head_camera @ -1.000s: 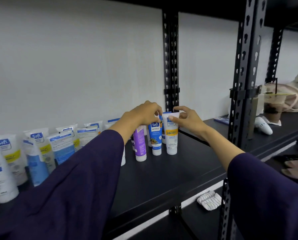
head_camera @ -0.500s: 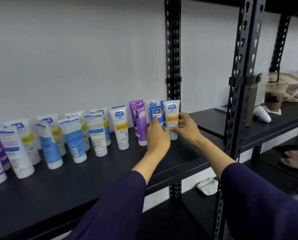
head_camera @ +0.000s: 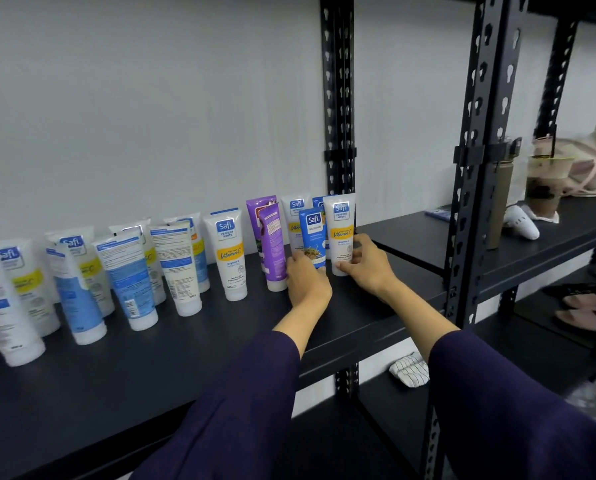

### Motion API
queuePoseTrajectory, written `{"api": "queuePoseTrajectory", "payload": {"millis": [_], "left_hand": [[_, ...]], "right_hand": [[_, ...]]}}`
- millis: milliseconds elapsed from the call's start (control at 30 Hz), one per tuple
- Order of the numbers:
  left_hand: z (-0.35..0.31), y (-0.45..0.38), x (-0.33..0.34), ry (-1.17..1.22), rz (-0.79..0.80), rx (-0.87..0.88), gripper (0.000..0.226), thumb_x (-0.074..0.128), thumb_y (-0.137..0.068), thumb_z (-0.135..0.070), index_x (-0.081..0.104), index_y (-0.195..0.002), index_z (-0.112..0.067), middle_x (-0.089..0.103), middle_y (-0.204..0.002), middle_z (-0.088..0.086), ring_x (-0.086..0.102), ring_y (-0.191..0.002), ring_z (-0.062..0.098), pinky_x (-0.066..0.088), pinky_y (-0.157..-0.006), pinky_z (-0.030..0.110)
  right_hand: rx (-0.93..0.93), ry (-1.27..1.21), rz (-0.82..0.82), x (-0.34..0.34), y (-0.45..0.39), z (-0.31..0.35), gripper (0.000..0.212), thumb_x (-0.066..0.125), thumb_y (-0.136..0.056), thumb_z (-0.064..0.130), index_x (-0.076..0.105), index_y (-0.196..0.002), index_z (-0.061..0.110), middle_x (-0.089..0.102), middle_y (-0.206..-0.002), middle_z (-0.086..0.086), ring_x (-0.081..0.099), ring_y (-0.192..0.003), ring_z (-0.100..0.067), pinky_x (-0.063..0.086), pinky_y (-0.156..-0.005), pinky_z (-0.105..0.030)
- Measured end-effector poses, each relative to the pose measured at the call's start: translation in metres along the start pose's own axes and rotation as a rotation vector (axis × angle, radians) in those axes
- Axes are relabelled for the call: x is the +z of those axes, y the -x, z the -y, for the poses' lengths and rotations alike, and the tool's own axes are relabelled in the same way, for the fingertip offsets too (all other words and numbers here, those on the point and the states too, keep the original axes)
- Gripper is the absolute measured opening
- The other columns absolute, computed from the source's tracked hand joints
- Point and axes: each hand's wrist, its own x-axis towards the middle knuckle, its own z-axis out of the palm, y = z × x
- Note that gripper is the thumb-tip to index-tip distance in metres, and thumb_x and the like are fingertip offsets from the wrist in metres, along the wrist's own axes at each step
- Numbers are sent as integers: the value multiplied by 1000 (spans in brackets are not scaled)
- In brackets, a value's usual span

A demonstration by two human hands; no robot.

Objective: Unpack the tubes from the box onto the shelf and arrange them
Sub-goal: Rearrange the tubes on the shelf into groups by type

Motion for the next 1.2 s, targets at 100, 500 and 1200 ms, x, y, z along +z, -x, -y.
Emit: {"api": "queuePoseTrajectory", "payload": {"millis": [100,500,1200], "left_hand": [[1,1,1,-10,0,29,50,65,-87,-12,43,-132,-8,47,-133,11,48,-123,23,47,-95,35],[-1,10,-2,-38,25,1,47,59,-92,-12,37,-133,-5,48,-135,14,50,-124,25,49,-95,37],[8,50,-55,31,-28,74,30,58,-90,-9,50,-118,-12,50,-125,8,52,-112,20,44,-84,27]], "right_hand": [[3,-10,-8,0,-3,-3,48,67,-85,6,43,-127,9,57,-127,-12,57,-114,-22,45,-87,-25],[-8,3,17,1,-5,-5,48,63,-88,7,40,-129,10,55,-130,-11,56,-116,-21,44,-87,-23],[-127,76,-120,7,35,20,17,62,-89,12,55,-104,7,57,-97,-3,54,-86,-11,38,-63,-8]]}}
